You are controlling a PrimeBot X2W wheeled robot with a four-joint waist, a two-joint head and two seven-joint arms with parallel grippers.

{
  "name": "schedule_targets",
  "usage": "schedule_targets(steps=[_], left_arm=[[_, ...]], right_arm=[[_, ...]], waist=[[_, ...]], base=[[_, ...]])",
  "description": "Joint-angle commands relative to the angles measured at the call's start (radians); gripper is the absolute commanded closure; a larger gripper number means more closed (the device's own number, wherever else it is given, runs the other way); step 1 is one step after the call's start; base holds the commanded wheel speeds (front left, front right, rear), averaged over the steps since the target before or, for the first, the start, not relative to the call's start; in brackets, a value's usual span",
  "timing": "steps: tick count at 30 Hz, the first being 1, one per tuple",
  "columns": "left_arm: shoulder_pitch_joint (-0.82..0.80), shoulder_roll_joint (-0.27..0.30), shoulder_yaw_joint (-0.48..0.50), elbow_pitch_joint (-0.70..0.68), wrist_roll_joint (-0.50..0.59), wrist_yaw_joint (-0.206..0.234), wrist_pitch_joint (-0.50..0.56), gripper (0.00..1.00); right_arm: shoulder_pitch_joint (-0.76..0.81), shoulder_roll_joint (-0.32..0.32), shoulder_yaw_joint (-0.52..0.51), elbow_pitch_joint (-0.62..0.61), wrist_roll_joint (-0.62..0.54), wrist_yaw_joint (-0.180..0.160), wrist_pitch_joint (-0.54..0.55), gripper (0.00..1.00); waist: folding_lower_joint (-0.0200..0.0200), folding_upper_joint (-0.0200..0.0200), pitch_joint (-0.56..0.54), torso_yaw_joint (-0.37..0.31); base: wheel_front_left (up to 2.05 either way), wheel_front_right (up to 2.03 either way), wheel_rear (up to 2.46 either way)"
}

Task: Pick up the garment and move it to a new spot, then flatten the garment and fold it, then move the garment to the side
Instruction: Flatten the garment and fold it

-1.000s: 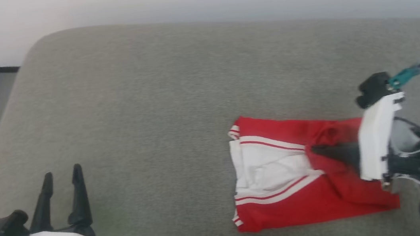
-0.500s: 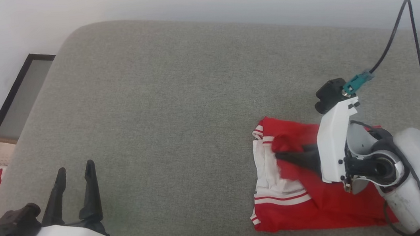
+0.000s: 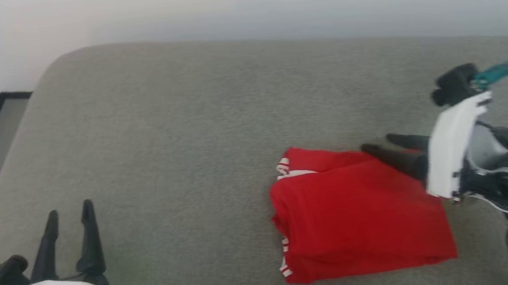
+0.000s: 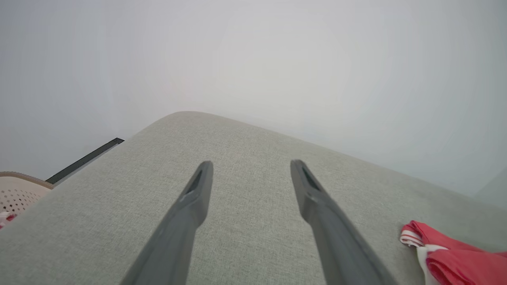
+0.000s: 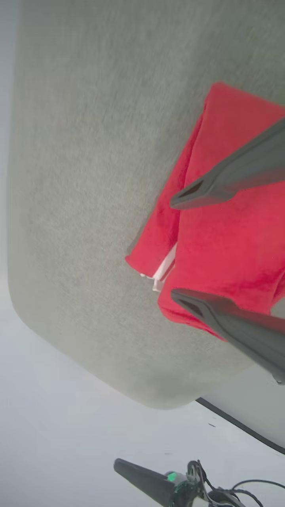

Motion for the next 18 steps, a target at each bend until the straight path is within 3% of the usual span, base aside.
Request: schedule_targets(steps=[1,10,18], left_arm=[[0.008,0.007,0.006,-0.003,0.003,0.003,-0.007,0.00],[0.070,0.035,0.056,-0.030,0.011,0.012,-0.006,0.00],[0.121,0.045,0.075,-0.025,0.010,0.003,-0.007,0.00]], right_arm=[[0.019,-0.007,-0.004,-0.006,0.001,0.000,-0.016,0.00],[0.120,-0.147,-0.040,-0.070,-0.015,0.000,-0.268,0.00],[0.207,-0.245,-0.016,-0.047,-0.090,0.000,-0.557,0.00]], waist=[[0.0000,-0.0001,-0.009,-0.022],[0.0000,-0.0001,-0.043,-0.134],[0.0000,-0.0001,-0.086,-0.201]], base=[[0.00,0.00,0.00],[0.00,0.00,0.00],[0.00,0.00,0.00]])
